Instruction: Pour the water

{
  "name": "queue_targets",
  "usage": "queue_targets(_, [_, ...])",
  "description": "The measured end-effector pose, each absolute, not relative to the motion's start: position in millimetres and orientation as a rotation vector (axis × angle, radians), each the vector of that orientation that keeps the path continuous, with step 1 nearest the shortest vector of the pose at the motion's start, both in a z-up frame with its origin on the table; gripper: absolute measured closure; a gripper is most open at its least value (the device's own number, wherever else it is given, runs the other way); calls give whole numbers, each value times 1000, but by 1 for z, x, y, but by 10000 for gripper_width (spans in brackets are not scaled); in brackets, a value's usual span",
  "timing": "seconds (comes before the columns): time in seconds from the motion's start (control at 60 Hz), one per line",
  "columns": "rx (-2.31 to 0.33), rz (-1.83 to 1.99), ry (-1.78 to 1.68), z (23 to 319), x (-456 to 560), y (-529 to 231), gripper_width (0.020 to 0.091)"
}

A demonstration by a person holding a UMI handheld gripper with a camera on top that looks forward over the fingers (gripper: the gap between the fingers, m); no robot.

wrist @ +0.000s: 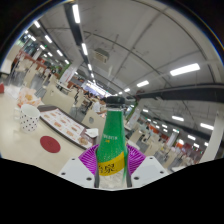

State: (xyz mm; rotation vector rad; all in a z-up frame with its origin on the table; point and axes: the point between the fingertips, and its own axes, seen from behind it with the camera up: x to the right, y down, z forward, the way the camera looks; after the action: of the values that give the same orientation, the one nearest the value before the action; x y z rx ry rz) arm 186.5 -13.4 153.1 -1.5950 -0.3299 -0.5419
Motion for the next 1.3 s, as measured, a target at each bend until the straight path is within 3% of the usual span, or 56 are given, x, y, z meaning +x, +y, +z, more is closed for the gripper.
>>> queue_targets(0.1, [-1437,-815,-682,193,131,21,747])
queue_targets(0.167, [-1308,-997,-918,204,92,42,747])
queue_targets(0.317, [-911,-1388,-1415,201,18,76,749])
queue_targets(0.5, [-389,-1675,-1690,194,-31,91,749])
queue_targets(0.667, [-258,-1741,-1786,177,-32,96,747])
queue_targets(0.867, [-406,-1611,-1634,203,-57,92,746])
queue_targets(1.017, [-965,-1041,-1100,239,-44,85,748])
queue_targets(1.167, [-1415,-195,-469,206,-16,92,747])
queue_targets(1.3, [-1610,197,-161,146,-3,105,748])
